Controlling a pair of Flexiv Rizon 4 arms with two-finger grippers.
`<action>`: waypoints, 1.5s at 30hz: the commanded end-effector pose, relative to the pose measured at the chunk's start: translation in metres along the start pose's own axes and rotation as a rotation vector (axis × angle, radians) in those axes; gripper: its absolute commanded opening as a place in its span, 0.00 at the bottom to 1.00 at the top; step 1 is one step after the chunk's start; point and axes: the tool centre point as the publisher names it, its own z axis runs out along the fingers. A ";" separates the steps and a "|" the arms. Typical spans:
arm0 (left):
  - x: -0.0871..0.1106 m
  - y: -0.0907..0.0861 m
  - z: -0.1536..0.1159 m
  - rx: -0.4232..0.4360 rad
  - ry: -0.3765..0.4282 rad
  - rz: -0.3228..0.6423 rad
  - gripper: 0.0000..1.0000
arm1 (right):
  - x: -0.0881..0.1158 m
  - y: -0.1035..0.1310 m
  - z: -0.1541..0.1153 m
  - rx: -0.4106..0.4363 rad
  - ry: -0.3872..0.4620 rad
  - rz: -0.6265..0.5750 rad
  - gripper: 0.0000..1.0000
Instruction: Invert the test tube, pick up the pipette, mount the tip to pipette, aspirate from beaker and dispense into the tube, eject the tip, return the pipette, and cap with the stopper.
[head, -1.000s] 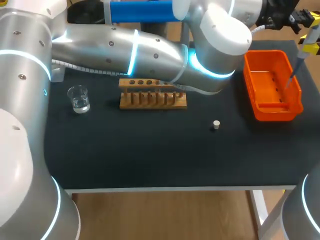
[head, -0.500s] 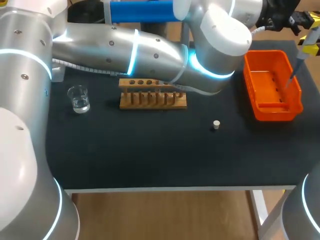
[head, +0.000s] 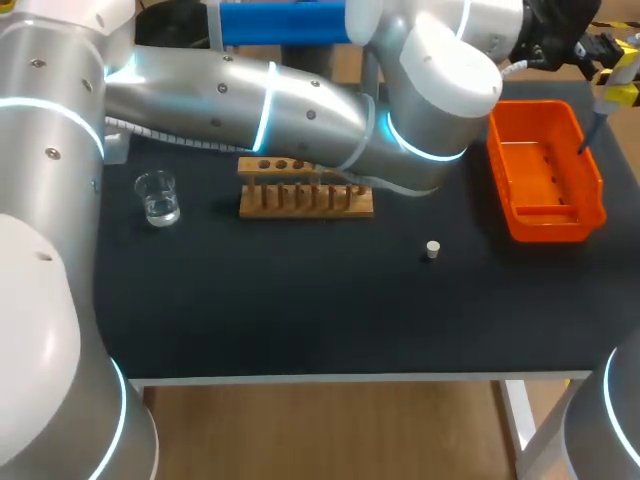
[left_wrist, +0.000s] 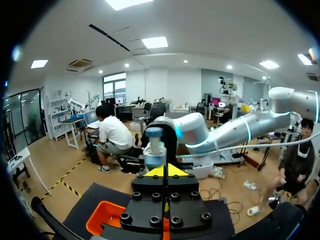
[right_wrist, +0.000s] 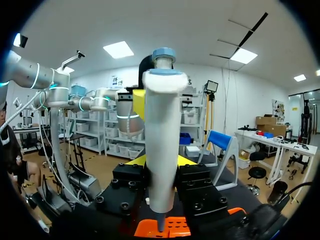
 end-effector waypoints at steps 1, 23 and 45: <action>-0.001 -0.004 0.001 0.248 -0.016 0.017 0.00 | 0.001 0.003 0.000 0.009 0.003 0.000 0.00; -0.011 -0.045 -0.029 0.241 -0.073 0.109 1.00 | 0.001 0.003 0.000 0.009 0.003 0.000 0.00; -0.028 -0.020 -0.115 0.103 -0.058 0.093 1.00 | 0.001 0.003 0.000 0.009 0.003 0.000 0.00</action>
